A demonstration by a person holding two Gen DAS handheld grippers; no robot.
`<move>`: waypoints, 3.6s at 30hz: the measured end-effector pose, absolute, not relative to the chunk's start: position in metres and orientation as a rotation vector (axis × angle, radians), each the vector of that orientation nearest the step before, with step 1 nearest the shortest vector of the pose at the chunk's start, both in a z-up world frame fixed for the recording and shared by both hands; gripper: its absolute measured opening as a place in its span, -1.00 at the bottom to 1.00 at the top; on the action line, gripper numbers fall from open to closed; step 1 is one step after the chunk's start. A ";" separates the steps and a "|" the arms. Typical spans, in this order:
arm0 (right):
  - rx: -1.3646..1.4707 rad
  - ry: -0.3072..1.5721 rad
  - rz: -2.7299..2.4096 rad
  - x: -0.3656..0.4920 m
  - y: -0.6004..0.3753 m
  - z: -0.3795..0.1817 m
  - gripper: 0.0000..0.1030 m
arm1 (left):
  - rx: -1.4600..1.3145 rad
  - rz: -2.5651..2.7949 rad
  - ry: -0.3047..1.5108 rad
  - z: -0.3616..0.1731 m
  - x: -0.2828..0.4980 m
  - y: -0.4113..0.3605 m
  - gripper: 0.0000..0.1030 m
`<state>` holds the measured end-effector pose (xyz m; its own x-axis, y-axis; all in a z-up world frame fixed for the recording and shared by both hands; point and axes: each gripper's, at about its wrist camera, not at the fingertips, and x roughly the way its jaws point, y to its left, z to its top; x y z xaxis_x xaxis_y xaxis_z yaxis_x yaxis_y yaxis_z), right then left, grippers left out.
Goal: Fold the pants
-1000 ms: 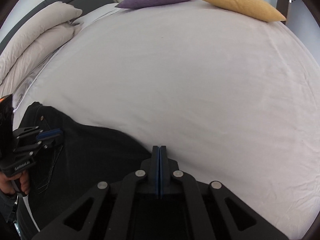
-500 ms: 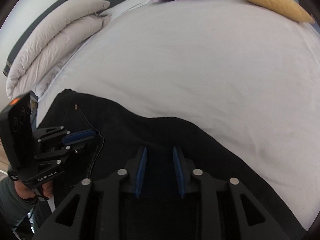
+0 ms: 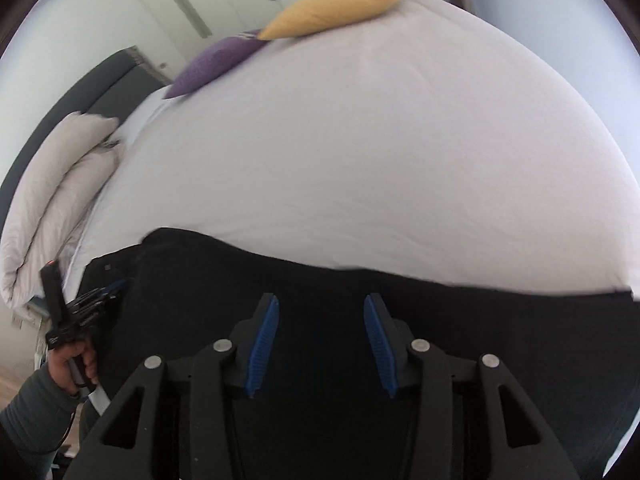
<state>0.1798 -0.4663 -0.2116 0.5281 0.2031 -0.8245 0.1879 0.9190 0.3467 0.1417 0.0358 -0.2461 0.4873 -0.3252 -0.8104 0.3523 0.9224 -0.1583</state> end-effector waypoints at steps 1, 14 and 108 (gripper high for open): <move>0.470 1.000 0.000 0.170 -0.485 -0.217 -0.88 | 0.035 -0.410 0.978 -0.247 0.140 0.040 -0.79; 0.667 0.816 0.107 0.066 -0.504 -0.172 0.13 | 0.116 -0.377 0.969 -0.224 0.110 -0.012 -0.79; 1.260 0.513 -0.220 -0.011 -0.531 -0.255 -0.86 | -0.291 -0.791 1.180 -0.248 0.138 -0.314 0.18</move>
